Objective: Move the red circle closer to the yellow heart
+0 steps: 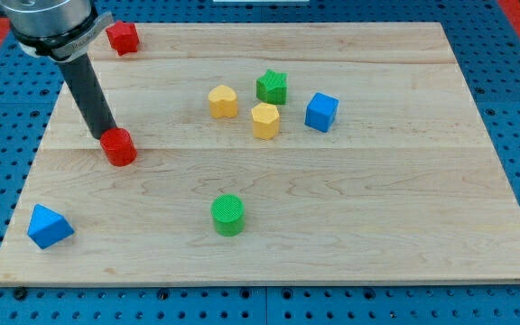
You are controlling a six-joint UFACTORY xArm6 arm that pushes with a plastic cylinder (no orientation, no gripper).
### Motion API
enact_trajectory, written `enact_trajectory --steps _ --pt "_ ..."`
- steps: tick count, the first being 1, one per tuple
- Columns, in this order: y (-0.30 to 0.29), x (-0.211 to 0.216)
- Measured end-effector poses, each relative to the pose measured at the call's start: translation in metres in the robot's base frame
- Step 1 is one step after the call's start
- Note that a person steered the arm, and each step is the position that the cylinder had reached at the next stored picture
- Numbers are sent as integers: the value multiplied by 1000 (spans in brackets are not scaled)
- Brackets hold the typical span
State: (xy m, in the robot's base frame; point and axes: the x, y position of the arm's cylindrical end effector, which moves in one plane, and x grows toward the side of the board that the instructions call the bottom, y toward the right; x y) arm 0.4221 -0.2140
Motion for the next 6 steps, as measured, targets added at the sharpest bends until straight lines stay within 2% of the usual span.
enact_trajectory --steps 1,3,4,5,6 --pt "-43 34" --pt "45 46" --pt "43 56" --pt "21 41" --pt "65 25"
